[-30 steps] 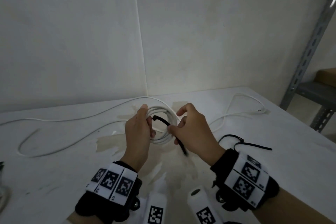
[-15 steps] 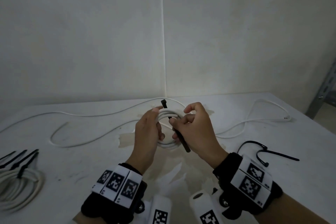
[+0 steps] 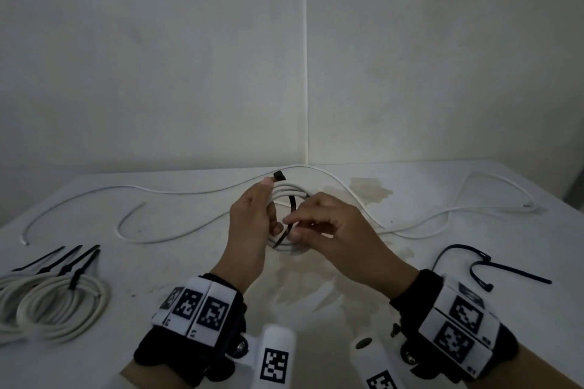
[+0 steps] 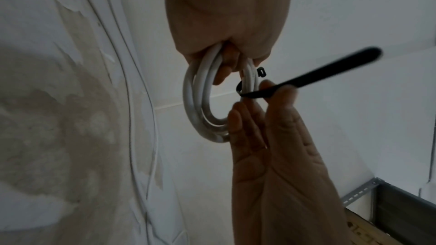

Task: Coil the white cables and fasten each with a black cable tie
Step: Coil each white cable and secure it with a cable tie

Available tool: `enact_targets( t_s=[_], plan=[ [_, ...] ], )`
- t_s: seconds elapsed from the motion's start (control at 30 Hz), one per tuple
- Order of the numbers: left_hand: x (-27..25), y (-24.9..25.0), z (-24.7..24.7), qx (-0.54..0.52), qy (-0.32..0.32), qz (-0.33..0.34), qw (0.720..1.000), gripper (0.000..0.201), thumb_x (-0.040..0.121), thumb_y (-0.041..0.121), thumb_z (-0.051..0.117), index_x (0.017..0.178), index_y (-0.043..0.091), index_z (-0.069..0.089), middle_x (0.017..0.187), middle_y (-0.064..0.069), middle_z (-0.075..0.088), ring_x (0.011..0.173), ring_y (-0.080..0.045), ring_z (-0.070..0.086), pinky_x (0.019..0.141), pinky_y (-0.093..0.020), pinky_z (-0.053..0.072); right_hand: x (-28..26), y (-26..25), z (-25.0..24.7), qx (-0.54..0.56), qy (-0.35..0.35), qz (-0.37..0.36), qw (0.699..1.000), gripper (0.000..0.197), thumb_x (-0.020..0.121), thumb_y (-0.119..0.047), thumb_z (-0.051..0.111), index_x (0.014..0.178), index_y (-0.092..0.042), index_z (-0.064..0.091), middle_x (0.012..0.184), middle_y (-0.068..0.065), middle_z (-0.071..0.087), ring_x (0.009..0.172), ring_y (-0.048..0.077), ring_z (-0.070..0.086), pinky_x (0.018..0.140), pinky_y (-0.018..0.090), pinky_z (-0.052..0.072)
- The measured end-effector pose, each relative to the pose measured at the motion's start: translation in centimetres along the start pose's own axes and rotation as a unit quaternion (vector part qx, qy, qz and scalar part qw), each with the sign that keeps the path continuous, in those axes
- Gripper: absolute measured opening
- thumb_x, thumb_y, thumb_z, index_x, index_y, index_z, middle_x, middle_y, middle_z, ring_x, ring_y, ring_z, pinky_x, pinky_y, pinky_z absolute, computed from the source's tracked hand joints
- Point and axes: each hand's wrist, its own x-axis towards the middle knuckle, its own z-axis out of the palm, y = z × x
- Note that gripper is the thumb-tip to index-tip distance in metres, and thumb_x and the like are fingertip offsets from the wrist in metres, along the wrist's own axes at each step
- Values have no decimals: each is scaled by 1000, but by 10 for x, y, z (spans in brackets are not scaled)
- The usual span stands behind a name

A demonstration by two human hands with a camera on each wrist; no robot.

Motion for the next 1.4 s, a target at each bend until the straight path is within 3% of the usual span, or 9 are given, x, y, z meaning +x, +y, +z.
enact_targets(
  t_s=[0.1,0.17,0.3,0.4,0.5,0.83,1.0,1.27,1.4],
  plan=[
    [-1,-3,-1,2,-18,18,1000,29,96,21,45,68,14,51,46,6,33,40,-6,29,38,-17,30,2,-3,0,14,24,-35,999,5,78,-13,68,81,-17,70,89,-4,50,77,-2,56,68,10,44],
    [-2,-5,-1,2,-27,20,999,24,95,24,45,80,12,59,58,-3,38,49,-11,33,41,-19,33,2,-4,2,12,42,-52,998,13,82,-18,66,73,-27,61,83,-5,51,74,-2,55,65,8,41],
    [-4,-7,2,12,-30,21,999,31,95,35,44,87,12,62,72,-10,40,56,-14,35,43,-18,35,5,-3,4,10,92,-36,995,22,81,-40,62,66,-24,56,71,-2,55,62,14,60,59,24,49],
    [-6,-6,5,20,-19,24,999,33,94,37,44,81,14,64,56,-2,36,48,-9,31,42,-18,34,5,-4,3,31,108,-6,994,23,84,-31,62,65,-18,59,66,5,58,54,14,62,54,27,53],
    [-7,-7,7,21,-6,17,1000,31,93,38,47,81,16,66,45,9,30,42,-5,29,41,-18,32,4,-4,1,40,112,29,992,19,86,-20,62,67,-23,60,57,-4,59,50,12,62,50,27,53],
    [-8,-8,7,25,-4,8,1000,27,90,37,52,78,18,65,46,8,27,43,-7,26,42,-19,31,8,-6,2,26,120,74,990,27,85,-16,64,60,-21,59,55,8,60,44,12,58,49,26,52],
    [-6,-8,7,27,3,4,1000,27,91,36,51,81,17,66,46,7,27,42,-7,26,41,-19,31,9,-8,1,27,117,86,989,29,84,-14,65,56,-20,58,53,6,59,40,7,54,45,16,43],
    [-7,-9,6,51,4,20,998,24,91,35,53,80,18,67,44,8,30,42,-6,27,42,-18,30,13,-9,-1,22,102,106,989,24,84,-18,66,60,-15,62,56,4,60,43,10,53,48,18,44],
    [-10,-5,9,75,-10,47,996,19,89,31,56,88,17,68,39,12,36,40,-3,31,41,-17,31,15,-11,3,23,152,89,984,22,84,-20,65,63,-17,62,51,-6,56,39,7,50,47,17,43]
  ],
)
